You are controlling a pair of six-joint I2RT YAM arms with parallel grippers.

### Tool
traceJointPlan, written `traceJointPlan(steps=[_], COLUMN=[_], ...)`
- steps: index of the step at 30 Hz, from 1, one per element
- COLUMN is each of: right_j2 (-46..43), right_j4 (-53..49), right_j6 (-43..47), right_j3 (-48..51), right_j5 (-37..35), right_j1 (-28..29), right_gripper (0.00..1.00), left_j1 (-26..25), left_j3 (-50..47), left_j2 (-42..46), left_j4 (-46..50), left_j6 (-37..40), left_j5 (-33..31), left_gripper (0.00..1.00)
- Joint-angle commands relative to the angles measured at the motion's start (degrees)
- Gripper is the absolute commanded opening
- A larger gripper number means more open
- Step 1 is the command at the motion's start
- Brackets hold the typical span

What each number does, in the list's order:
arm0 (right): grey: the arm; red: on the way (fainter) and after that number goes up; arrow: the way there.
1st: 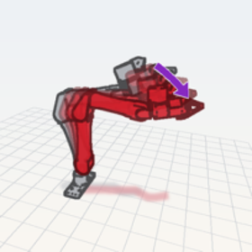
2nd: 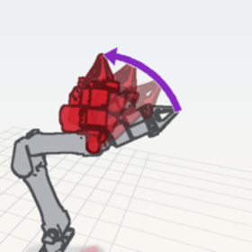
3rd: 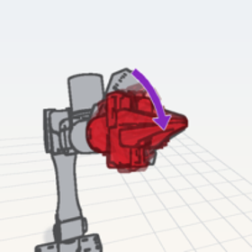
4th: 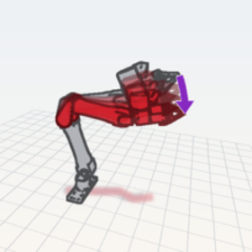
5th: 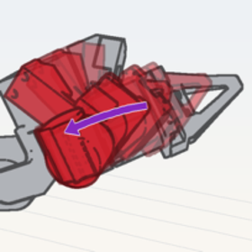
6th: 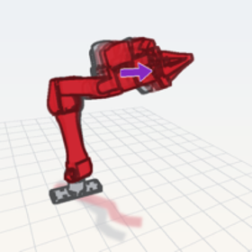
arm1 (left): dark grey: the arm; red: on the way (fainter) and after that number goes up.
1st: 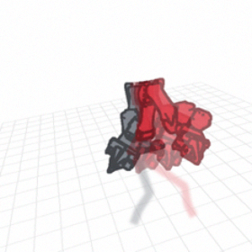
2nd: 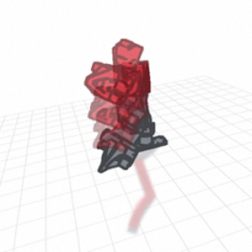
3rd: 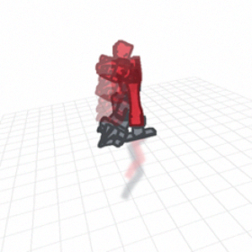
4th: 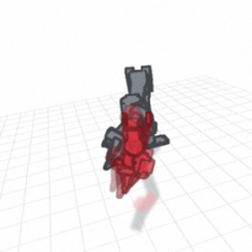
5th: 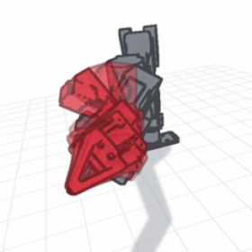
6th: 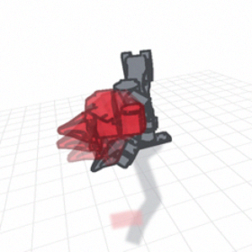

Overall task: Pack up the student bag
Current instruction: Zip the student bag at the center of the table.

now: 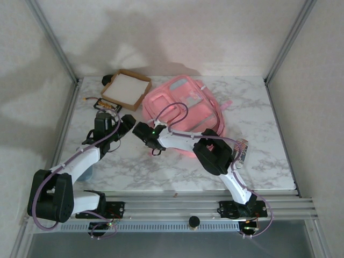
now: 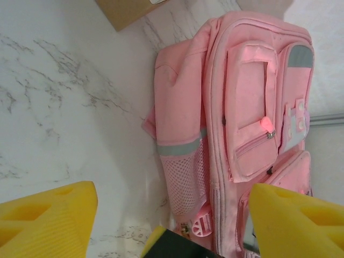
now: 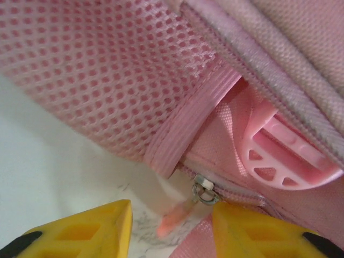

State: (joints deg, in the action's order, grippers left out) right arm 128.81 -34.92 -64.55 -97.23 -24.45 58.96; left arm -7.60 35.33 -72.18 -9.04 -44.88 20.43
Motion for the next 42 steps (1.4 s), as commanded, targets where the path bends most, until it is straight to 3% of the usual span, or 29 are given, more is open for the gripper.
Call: traceJointPlan(steps=[1, 16, 22, 27, 30, 42], right_j2=[3.1, 1.1, 2.7, 3.7, 3.1, -6.5], right_j4=[-0.3, 3.2, 1.2, 1.4, 0.5, 1.0], right_j6=[-0.2, 3.4, 4.0, 3.8, 4.4, 10.9], right_j3=[-1.0, 1.0, -2.7, -2.5, -3.6, -1.5], right_j5=[-2.2, -0.3, 1.4, 2.6, 2.1, 7.9], right_j1=[-1.6, -2.8, -3.3, -3.6, -3.7, -5.1], right_gripper=[0.42, 0.16, 0.25, 0.19, 0.07, 0.00], left_j1=[0.7, 0.7, 0.7, 0.7, 0.7, 0.4], left_j3=[-0.9, -0.7, -1.4, -1.6, -1.8, -2.4], left_j2=[-0.7, -0.9, -0.3, -0.1, -0.2, -1.7], left_j4=[-1.9, -2.3, -2.7, -2.4, -2.2, -5.4], left_j6=[-0.7, -1.3, -1.6, -1.3, -1.2, -4.1], left_j5=[1.0, 2.4, 2.2, 2.4, 2.3, 3.8], left_gripper=[0.75, 0.77, 0.78, 0.78, 0.79, 0.79])
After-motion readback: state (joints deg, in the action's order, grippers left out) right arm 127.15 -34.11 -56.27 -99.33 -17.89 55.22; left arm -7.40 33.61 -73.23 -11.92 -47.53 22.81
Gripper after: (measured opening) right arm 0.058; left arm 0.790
